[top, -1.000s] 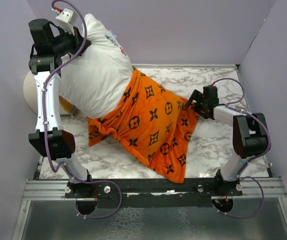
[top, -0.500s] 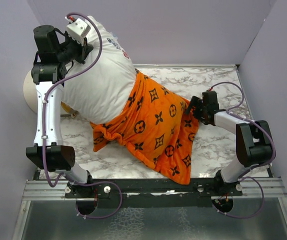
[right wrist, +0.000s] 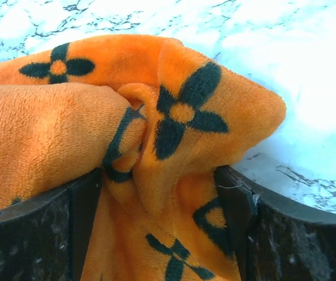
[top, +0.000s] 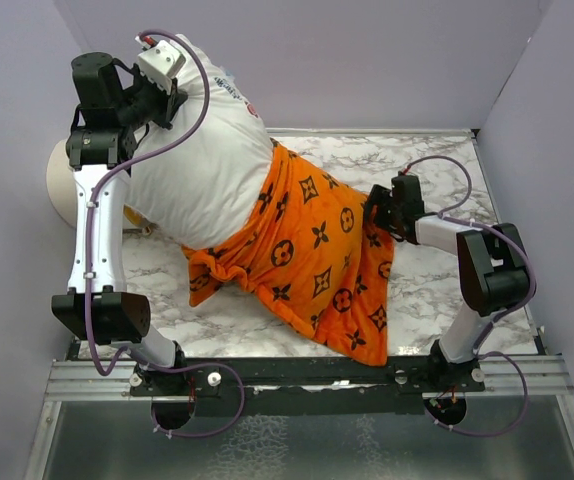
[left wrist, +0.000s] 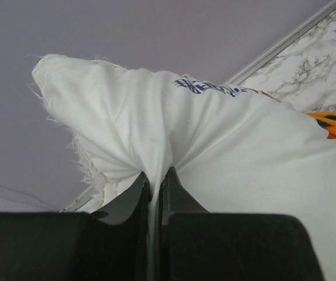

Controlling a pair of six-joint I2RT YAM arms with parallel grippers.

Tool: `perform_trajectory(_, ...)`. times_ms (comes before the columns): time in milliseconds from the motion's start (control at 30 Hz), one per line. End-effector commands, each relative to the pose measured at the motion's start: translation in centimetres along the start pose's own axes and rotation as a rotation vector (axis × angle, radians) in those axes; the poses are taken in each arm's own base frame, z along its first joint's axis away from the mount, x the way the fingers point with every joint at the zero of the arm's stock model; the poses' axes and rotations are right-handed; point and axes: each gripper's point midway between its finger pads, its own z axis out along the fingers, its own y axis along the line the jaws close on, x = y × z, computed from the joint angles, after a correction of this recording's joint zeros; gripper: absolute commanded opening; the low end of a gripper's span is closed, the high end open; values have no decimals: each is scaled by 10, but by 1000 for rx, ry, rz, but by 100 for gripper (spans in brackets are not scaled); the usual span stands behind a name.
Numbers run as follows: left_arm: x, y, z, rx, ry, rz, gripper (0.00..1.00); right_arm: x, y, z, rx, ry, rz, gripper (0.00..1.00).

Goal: Remove the pillowcase from the pillow
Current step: Remove the pillow from the pillowcase.

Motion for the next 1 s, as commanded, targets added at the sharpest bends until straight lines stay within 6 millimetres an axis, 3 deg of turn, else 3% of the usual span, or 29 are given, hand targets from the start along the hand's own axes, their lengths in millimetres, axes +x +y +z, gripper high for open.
perform_trajectory(0,-47,-15,-11,17,-133,84,0,72,-11,4,39,230,32,73)
perform_trajectory(100,-48,-17,-8,18,-136,84,0,74,-8,4,24,231,50,54)
perform_trajectory(233,-50,-18,-8,11,-139,90,0,68,4,3,-30,224,73,9)
perform_trajectory(267,-50,-16,-9,3,-138,101,0,63,6,2,-44,212,82,2)
perform_trajectory(433,-60,-1,-17,-86,-140,208,0,24,-10,-7,-76,175,222,1)
perform_trajectory(533,-71,17,-26,-186,-151,273,0,-6,-36,-17,-41,115,316,1)
perform_trajectory(667,-97,41,-47,-351,-201,344,0,-38,-73,-29,139,-4,322,1)
perform_trajectory(833,-123,40,-69,-396,-268,399,0,-54,-94,-38,269,-63,276,1)
perform_trajectory(967,-142,28,-84,-377,-325,398,0,-52,-94,-36,314,-57,144,1)
